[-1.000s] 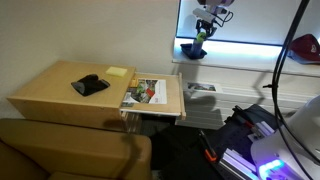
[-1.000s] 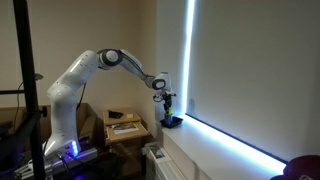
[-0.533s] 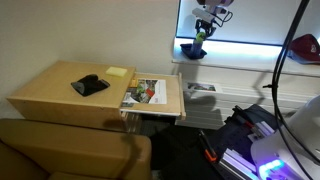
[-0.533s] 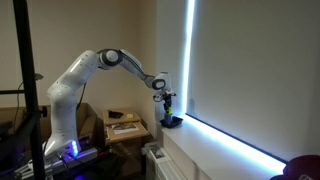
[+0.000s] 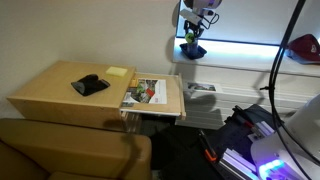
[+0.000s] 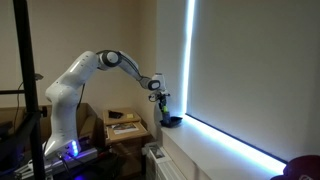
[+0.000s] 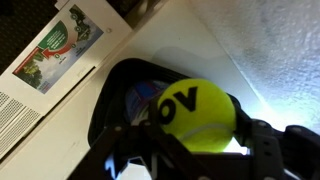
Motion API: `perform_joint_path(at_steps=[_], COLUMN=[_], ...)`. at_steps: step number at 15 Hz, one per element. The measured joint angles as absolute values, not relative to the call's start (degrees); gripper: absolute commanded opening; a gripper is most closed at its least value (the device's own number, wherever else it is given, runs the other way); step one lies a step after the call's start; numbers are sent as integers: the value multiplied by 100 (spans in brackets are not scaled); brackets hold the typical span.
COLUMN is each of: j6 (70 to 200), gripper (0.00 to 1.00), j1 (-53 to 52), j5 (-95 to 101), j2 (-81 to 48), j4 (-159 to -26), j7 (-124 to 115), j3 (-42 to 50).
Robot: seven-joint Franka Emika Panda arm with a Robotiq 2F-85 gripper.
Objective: Put the yellow ball on top of the can on the window sill, place the yellow ball on the nightstand
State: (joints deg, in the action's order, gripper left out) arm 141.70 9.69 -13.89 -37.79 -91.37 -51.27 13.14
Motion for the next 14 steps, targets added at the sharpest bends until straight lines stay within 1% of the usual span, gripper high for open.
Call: perform_joint_path(at_steps=[8, 14], j6=[14165, 13895], gripper=[43, 43], j1=[1094, 1104], j5=[-1388, -1363], j2=[-3778, -3796], j4=[-9011, -9019], j7=[-5135, -5136], j3=[1557, 1609])
